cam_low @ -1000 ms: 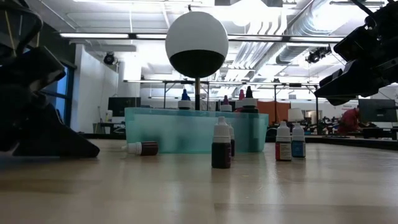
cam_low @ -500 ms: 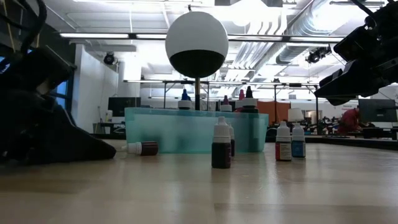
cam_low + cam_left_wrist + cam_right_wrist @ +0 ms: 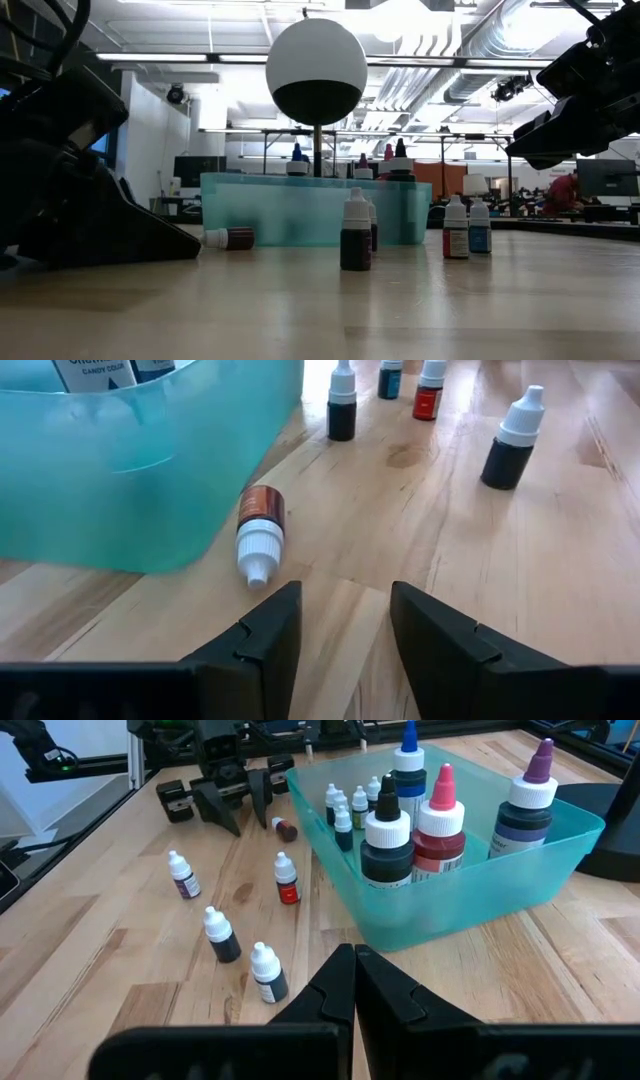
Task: Pick & Place food coloring
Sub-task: Put the small orange food coloring bottle into the bin
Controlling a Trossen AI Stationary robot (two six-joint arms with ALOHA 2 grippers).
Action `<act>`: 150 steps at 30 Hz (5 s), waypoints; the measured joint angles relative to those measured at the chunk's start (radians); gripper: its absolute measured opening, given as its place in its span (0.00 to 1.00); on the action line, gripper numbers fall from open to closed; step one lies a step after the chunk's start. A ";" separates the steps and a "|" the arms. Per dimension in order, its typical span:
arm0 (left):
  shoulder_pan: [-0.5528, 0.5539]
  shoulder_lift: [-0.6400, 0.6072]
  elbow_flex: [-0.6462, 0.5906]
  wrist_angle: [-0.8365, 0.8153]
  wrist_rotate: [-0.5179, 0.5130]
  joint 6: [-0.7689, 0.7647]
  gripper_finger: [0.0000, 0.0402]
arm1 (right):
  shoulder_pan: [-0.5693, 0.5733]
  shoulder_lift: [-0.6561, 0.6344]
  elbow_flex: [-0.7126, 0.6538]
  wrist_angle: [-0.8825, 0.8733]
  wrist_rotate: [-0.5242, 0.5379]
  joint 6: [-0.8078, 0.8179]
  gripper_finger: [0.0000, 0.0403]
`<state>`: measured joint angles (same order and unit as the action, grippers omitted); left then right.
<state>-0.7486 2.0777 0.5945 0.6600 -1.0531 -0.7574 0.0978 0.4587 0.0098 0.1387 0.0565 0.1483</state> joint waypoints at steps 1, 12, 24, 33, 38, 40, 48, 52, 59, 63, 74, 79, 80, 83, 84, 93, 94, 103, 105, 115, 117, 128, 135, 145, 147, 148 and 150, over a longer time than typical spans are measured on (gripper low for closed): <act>0.000 0.000 0.000 -0.001 0.000 0.000 0.38 | 0.000 0.000 0.000 0.000 0.000 0.000 0.01; -0.028 0.000 -0.001 -0.034 -0.004 -0.047 0.38 | 0.000 0.000 0.000 0.000 0.000 0.000 0.01; -0.015 0.001 0.089 -0.278 -0.061 -0.201 0.38 | 0.000 0.000 0.000 0.000 0.000 0.000 0.01; -0.013 0.001 0.101 -0.318 -0.075 -0.219 0.38 | 0.000 0.000 0.000 0.000 0.000 0.000 0.01; -0.001 0.001 0.101 -0.329 -0.077 -0.229 0.38 | 0.000 0.000 0.000 0.000 0.000 0.000 0.01; 0.008 0.002 0.101 -0.331 -0.088 -0.248 0.38 | 0.000 0.000 0.000 0.000 0.000 0.000 0.01; 0.039 0.002 0.101 -0.341 -0.084 -0.253 0.38 | 0.000 0.000 0.000 0.000 0.000 0.000 0.01; 0.040 0.002 0.101 -0.337 -0.086 -0.249 0.38 | 0.000 0.000 0.000 0.000 0.000 0.000 0.01; 0.012 -0.005 0.142 -0.365 -0.062 -0.184 0.38 | 0.000 0.000 0.000 0.000 0.000 0.000 0.01; -0.038 -0.009 0.147 -0.466 -0.058 -0.262 0.38 | 0.000 0.000 0.000 0.000 0.000 0.000 0.01; -0.086 -0.019 0.149 -0.697 -0.097 -0.511 0.38 | 0.000 0.000 0.000 0.000 0.000 0.000 0.01; -0.039 -0.013 0.139 -0.698 -0.122 -0.525 0.38 | 0.000 0.000 0.000 0.000 0.000 0.000 0.01; -0.023 -0.013 0.132 -0.704 -0.135 -0.530 0.38 | 0.000 0.000 0.000 0.000 0.000 0.000 0.01; 0.022 -0.011 0.131 -0.713 -0.143 -0.561 0.38 | 0.000 0.000 0.000 0.000 0.000 0.000 0.01; 0.035 -0.011 0.131 -0.711 -0.144 -0.565 0.38 | 0.000 0.000 0.000 0.000 0.000 0.000 0.01; 0.068 -0.012 0.127 -0.626 -0.109 -0.509 0.38 | 0.000 0.000 0.000 0.000 0.000 0.000 0.01; 0.064 -0.011 0.127 -0.614 -0.109 -0.507 0.38 | 0.000 0.000 0.000 0.000 0.000 0.000 0.01; -0.004 -0.006 0.128 -0.445 -0.090 -0.375 0.38 | 0.000 0.000 0.000 0.000 0.000 0.000 0.01; -0.004 -0.006 0.128 -0.420 -0.085 -0.354 0.38 | 0.000 0.000 0.000 0.000 0.000 0.000 0.01; 0.007 -0.006 0.129 -0.325 -0.055 -0.269 0.38 | 0.000 0.000 0.000 0.000 0.000 0.000 0.01; 0.004 -0.005 0.129 -0.314 -0.064 -0.246 0.38 | 0.000 0.000 0.000 0.000 0.000 0.000 0.01; 0.002 -0.010 0.138 -0.218 -0.051 -0.140 0.38 | 0.000 0.000 0.000 0.000 0.000 0.000 0.01; 0.009 -0.018 0.138 -0.217 -0.036 -0.130 0.38 | 0.000 0.000 0.000 0.000 0.000 0.000 0.01; 0.008 -0.121 0.139 -0.305 0.035 -0.029 0.38 | 0.000 0.000 0.000 0.000 0.000 0.000 0.01; 0.008 -0.151 0.139 -0.354 0.023 -0.024 0.38 | 0.000 0.000 0.000 0.000 0.000 0.000 0.01; 0.008 -0.166 0.139 -0.372 0.023 -0.024 0.38 | 0.000 0.000 0.000 0.000 0.000 0.000 0.01; 0.009 -0.199 0.139 -0.402 0.034 -0.021 0.38 | 0.000 0.000 0.000 0.000 0.000 0.000 0.01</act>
<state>-0.7395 1.8790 0.7338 0.2584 -1.0188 -0.7784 0.0977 0.4590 0.0100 0.1387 0.0563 0.1486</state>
